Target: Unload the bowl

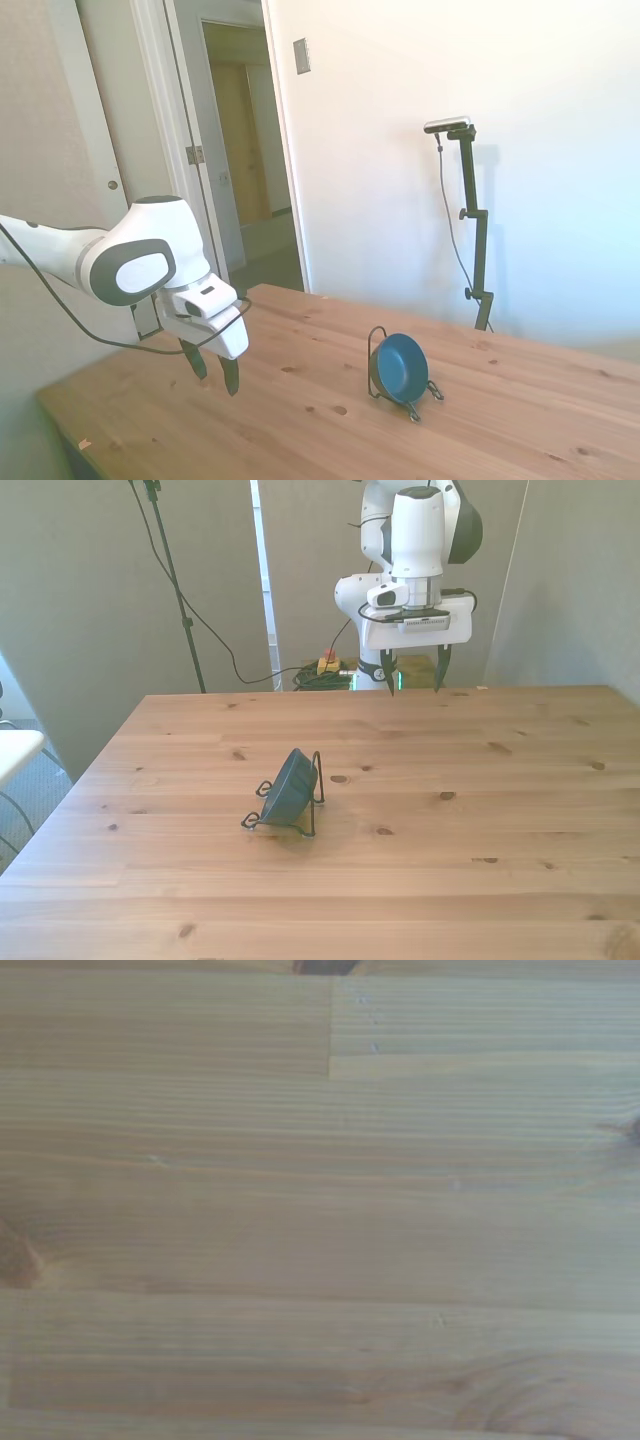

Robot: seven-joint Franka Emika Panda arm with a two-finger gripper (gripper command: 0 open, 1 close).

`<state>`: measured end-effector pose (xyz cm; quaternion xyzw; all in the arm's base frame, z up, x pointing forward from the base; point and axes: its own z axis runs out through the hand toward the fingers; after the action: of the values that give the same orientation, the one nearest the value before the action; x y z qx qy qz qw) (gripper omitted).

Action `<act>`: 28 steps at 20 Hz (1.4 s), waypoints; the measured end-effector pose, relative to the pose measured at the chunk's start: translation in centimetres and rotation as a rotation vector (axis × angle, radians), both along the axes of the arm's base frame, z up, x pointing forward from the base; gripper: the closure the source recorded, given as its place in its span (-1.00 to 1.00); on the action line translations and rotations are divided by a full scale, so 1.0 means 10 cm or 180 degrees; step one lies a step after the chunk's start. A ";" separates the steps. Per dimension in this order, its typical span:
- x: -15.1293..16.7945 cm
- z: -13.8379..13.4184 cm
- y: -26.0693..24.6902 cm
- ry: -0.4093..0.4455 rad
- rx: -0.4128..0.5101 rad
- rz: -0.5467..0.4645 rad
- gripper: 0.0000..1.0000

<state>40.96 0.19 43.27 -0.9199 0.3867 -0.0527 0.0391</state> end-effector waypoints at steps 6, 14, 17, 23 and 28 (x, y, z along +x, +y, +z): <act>0.11 -0.07 -0.15 0.0020 0.0039 -0.0094 -1.00; 0.37 0.30 -1.01 -0.0307 0.0063 0.0036 -1.00; 0.46 0.38 -1.39 -0.0384 0.0056 0.0089 -1.00; 0.67 0.56 -2.02 -0.0683 0.0156 0.0365 -1.00; 0.90 0.44 -2.35 -0.0695 0.0241 0.0620 -1.00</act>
<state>49.96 -23.34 47.68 -0.9397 0.2908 -0.1338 0.1204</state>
